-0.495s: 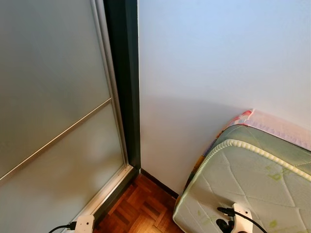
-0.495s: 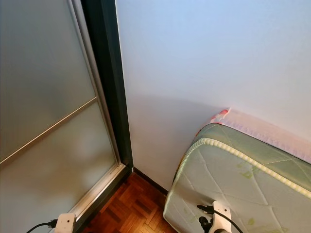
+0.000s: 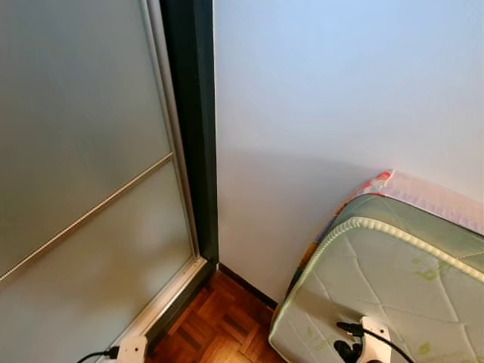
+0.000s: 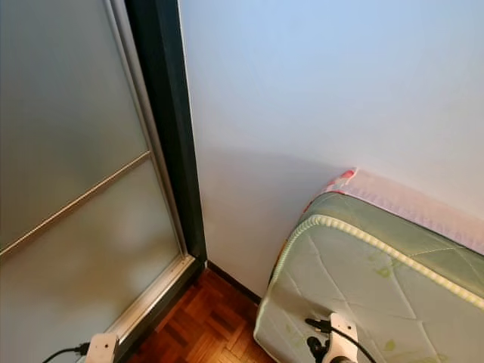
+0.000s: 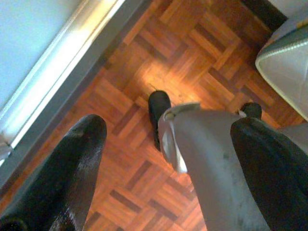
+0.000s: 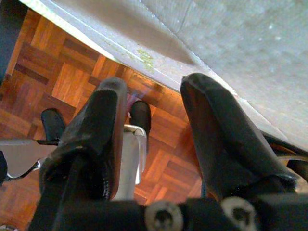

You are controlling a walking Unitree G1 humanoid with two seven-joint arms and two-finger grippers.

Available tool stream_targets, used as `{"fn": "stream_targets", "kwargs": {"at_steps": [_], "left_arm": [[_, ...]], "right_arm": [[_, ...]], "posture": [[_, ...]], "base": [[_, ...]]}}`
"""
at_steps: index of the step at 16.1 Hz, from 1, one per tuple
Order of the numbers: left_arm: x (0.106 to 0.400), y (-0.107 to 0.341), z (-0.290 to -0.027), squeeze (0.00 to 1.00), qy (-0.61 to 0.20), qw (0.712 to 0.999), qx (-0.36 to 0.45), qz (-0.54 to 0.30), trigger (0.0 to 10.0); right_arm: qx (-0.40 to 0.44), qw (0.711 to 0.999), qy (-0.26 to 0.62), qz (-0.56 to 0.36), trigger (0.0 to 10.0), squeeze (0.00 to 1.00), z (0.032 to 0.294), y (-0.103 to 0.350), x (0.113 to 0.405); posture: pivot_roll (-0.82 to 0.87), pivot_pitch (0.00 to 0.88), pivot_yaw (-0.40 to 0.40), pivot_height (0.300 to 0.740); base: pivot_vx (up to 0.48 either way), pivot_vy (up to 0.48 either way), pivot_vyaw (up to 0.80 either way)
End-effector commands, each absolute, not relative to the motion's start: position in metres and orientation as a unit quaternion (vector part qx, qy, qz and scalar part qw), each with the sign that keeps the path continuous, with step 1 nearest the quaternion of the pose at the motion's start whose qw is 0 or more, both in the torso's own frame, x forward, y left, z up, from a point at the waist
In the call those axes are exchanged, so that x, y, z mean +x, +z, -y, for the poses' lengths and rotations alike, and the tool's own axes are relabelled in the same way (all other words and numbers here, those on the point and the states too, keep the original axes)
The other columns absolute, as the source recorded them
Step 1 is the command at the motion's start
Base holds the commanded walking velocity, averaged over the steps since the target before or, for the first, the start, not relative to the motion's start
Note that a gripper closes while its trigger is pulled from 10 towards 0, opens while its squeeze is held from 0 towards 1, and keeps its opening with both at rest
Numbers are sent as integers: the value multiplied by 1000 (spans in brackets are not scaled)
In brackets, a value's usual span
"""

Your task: Clean up the room

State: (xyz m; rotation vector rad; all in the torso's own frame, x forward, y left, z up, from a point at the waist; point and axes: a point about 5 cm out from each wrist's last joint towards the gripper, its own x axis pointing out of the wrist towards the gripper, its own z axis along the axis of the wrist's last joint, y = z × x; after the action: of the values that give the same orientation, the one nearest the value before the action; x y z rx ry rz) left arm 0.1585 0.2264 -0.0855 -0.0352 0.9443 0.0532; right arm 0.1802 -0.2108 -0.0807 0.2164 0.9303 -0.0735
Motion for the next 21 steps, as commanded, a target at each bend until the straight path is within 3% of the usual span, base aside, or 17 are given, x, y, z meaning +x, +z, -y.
{"fn": "stream_targets", "kwargs": {"at_steps": [1, 5, 7, 13, 21], "left_arm": [[151, -88, -228, 0, 23, 884, -13, -467, 10000], [154, -92, -210, 0, 17, 877, -10, -480, 10000], [158, -94, -187, 0, 10, 877, -17, -480, 10000], [145, -101, -164, 0, -4, 874, -15, -486, 10000], [150, -99, -175, 0, 5, 875, -4, -485, 10000]], "right_arm": [[106, 891, -44, -439, 10000, 0, 216, -79, 181], [107, 893, -34, -436, 10000, 0, 213, -79, 182], [110, 893, -26, -436, 10000, 0, 210, -79, 182], [113, 891, -25, -439, 10000, 0, 208, -81, 179], [113, 891, -26, -439, 10000, 0, 208, -81, 180]], "posture": [[175, 77, -75, 740], [173, 74, -75, 740], [169, 69, -74, 740], [171, 55, -68, 740], [184, 76, -72, 740]], "base": [[0, 0, 0], [0, 0, 0], [0, 0, 0], [0, 0, 0], [-63, 0, 0]]}}
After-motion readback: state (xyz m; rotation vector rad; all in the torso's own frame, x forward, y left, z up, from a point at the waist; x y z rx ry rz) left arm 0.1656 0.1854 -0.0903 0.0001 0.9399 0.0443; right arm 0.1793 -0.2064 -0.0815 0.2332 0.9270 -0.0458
